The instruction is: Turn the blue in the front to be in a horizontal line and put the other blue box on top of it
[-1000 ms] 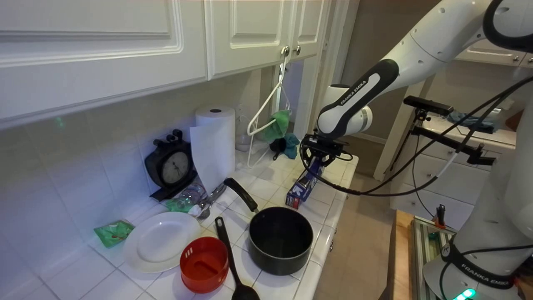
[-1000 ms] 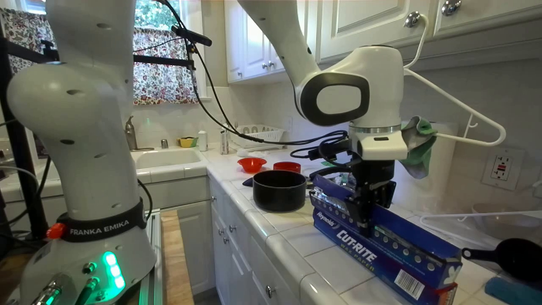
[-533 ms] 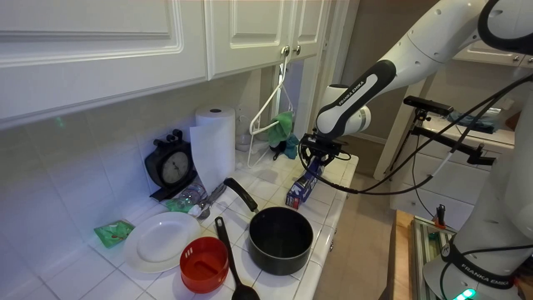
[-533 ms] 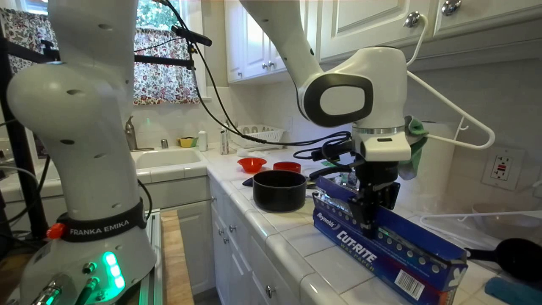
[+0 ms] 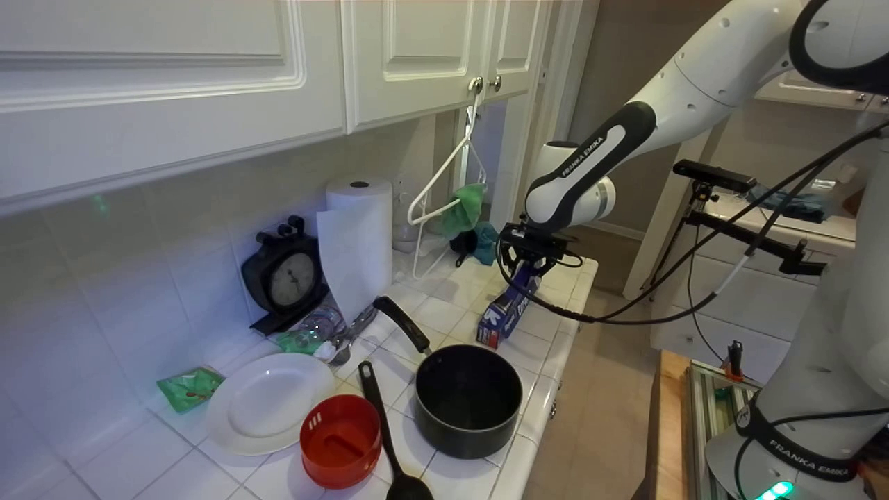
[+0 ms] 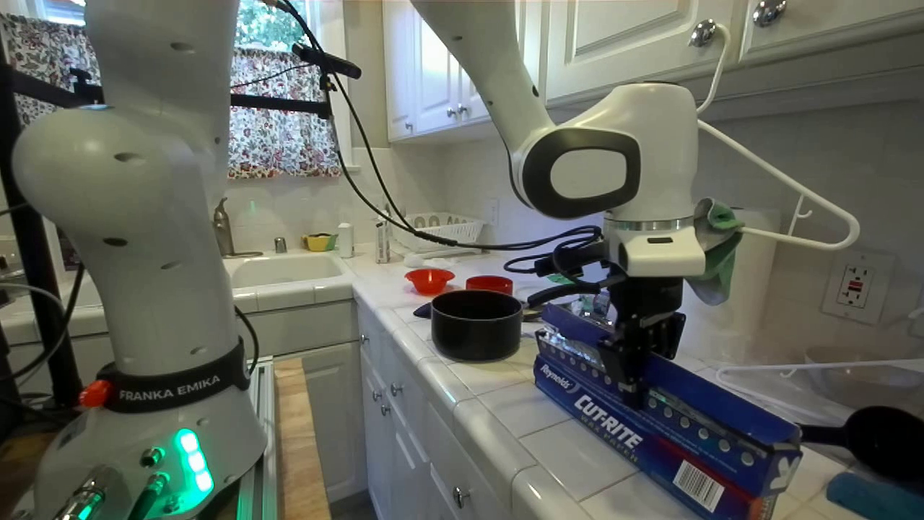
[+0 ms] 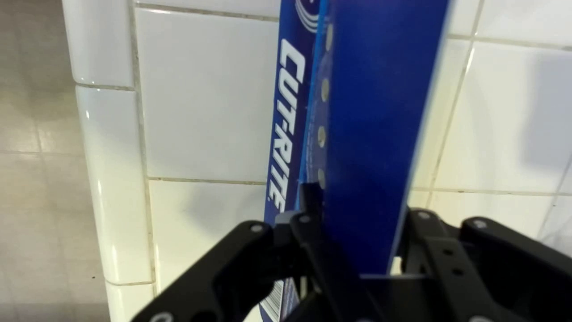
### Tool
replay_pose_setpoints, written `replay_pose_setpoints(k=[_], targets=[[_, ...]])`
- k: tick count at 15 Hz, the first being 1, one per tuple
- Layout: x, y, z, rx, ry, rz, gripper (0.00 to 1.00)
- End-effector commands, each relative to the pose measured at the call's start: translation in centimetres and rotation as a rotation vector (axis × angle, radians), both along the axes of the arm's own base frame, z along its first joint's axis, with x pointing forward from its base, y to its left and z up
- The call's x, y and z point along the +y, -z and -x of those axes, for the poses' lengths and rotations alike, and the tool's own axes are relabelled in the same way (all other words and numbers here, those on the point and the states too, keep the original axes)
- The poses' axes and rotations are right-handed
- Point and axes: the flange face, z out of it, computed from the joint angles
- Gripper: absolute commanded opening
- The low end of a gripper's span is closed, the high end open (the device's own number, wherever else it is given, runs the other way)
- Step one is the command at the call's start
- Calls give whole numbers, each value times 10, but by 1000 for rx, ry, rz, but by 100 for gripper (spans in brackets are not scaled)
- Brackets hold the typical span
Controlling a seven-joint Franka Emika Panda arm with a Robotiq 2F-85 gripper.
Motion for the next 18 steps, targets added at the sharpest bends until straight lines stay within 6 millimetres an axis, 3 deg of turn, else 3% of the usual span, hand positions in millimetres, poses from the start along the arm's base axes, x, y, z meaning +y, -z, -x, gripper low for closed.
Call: replay_pose_setpoints(k=[1,4,5,6,11,13,18], targets=[[3,3,-6,16,-3,14,27],[4,3,-6,16,-7,15,31],[4,3,-6,16,-7,16,41],[4,3,-6,14,-7,16,62],[6,5,-5,17,-11,18,95],[6,5,-5,17,-12,18,100],[6,-2,-2,5,-13,20,100]])
